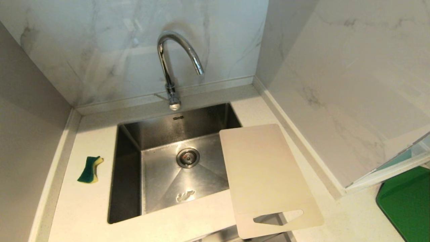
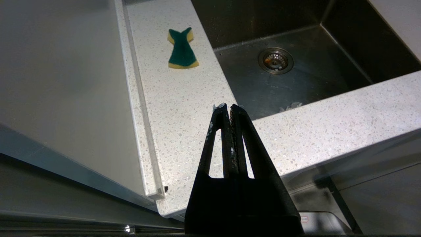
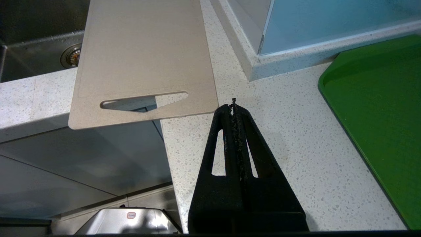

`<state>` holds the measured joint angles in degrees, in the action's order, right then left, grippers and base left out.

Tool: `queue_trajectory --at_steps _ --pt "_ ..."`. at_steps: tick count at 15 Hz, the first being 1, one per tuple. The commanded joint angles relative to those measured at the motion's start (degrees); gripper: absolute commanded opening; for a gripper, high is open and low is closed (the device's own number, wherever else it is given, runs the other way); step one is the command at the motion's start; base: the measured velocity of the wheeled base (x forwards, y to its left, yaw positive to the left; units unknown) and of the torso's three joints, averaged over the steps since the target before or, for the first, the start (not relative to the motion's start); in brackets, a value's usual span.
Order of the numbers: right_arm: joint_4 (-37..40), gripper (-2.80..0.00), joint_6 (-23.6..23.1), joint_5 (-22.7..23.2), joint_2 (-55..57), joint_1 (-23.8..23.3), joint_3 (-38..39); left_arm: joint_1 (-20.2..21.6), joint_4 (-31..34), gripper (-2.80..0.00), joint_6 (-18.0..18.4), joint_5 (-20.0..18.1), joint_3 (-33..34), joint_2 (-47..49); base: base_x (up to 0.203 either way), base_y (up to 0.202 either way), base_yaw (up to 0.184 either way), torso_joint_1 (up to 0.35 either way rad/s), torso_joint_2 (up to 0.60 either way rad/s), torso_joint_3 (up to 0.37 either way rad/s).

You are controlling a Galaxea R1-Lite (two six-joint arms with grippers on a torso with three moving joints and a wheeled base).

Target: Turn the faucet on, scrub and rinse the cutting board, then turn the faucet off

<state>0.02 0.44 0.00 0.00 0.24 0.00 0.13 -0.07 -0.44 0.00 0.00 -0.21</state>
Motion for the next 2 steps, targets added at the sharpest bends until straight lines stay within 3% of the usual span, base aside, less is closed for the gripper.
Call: queue_trajectory --at_steps 1,2 --pt "-0.02 -2.80 0.00 0.00 0.09 0.02 0.00 -0.01 -0.01 -2.80 0.00 0.00 0.09 0.18 0.000 0.000 0.000 0.000 0.00 0.000" --pt "-0.02 -2.80 0.00 0.00 0.03 0.02 0.00 0.04 -0.01 -2.80 0.00 0.00 0.09 0.12 0.000 0.000 0.000 0.000 0.00 0.000"
